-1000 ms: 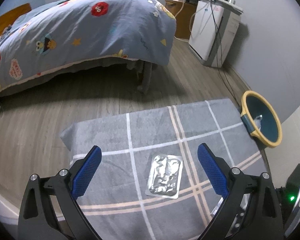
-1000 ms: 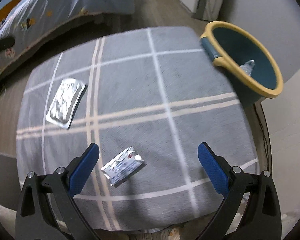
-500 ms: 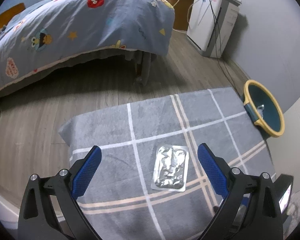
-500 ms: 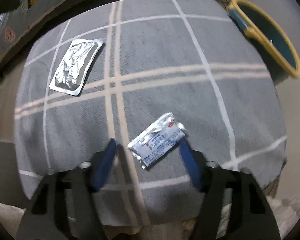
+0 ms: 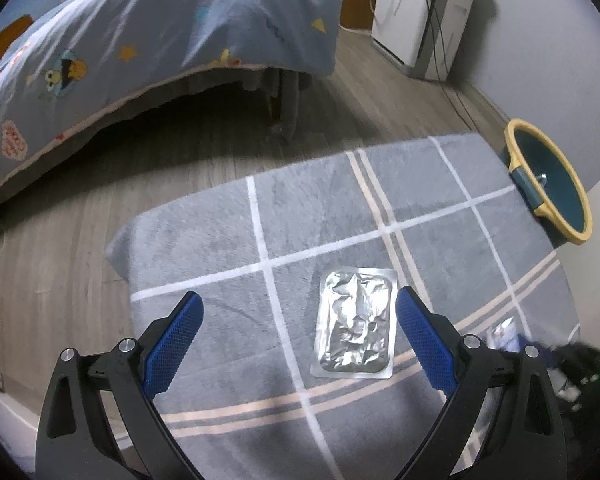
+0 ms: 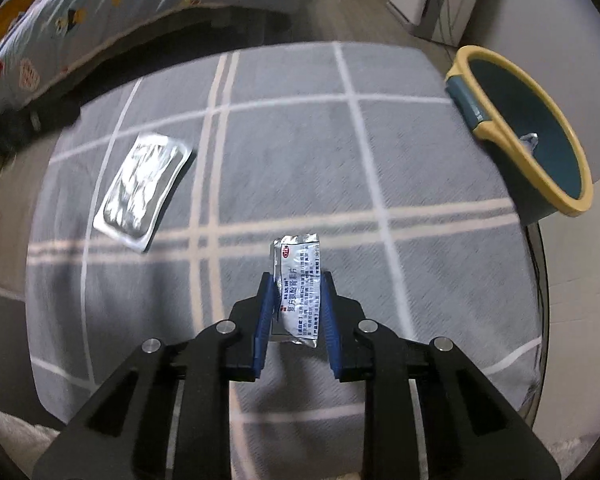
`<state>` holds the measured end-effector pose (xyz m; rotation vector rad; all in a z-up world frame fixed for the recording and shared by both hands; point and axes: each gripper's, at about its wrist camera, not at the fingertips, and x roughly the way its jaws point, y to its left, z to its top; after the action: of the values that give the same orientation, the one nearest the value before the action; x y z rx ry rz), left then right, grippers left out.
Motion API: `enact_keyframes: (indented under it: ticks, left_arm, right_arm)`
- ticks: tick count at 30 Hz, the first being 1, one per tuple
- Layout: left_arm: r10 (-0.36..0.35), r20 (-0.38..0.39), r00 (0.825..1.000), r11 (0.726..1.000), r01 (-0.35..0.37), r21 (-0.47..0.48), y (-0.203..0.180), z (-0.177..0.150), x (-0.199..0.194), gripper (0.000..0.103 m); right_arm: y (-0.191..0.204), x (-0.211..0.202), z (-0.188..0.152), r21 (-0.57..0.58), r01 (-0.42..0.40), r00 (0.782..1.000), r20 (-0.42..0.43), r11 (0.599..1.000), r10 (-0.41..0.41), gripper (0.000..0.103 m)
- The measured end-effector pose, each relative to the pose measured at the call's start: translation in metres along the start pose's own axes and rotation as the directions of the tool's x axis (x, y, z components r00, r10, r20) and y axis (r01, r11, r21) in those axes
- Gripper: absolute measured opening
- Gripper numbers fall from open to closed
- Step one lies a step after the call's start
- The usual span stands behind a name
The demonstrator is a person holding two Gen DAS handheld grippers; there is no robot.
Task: Collect trash
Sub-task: 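Grasp the small white printed packet with the right tool, then grasp the silver foil tray with the left tool while the right tool holds the packet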
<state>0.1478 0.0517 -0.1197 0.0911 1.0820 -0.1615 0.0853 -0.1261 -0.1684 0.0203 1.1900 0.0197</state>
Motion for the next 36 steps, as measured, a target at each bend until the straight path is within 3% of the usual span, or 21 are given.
enact_keyframes:
  ticks: [12, 16, 21, 25, 27, 36]
  left_arm:
    - [-0.068, -0.138, 0.988, 0.997, 0.072, 0.026, -0.028, -0.016, 0.055, 0.095]
    - [-0.051, -0.178, 0.983, 0.991, 0.071, 0.111, -0.042, -0.026, 0.067, 0.096]
    - [-0.011, -0.216, 0.976, 0.992, 0.039, 0.124, -0.046, -0.031, 0.076, 0.095]
    - [-0.005, -0.224, 0.975, 0.995, 0.027, 0.095, -0.044, -0.031, 0.073, 0.088]
    - [-0.002, -0.217, 0.976, 0.996, 0.022, 0.087, -0.044, -0.028, 0.070, 0.069]
    - [0.027, -0.225, 0.974, 0.996, -0.007, 0.092, -0.050, -0.019, 0.063, 0.068]
  right_arm:
    - [-0.031, -0.002, 0.008, 0.087, 0.011, 1.000, 0.008, 0.996, -0.011, 0.023]
    - [-0.033, -0.017, 0.008, 0.080, 0.006, 0.999, 0.034, 0.997, -0.008, 0.023]
    - [-0.034, -0.030, 0.011, 0.076, -0.016, 0.998, 0.058, 0.997, 0.012, 0.023]
    - [-0.036, -0.040, 0.006, 0.076, -0.038, 0.997, 0.073, 0.996, 0.032, 0.023]
    - [-0.038, -0.044, 0.003, 0.049, -0.026, 0.997, 0.081, 0.998, 0.021, 0.023]
    - [-0.062, -0.055, 0.005, 0.084, -0.049, 0.993, 0.112, 0.995, 0.040, 0.023]
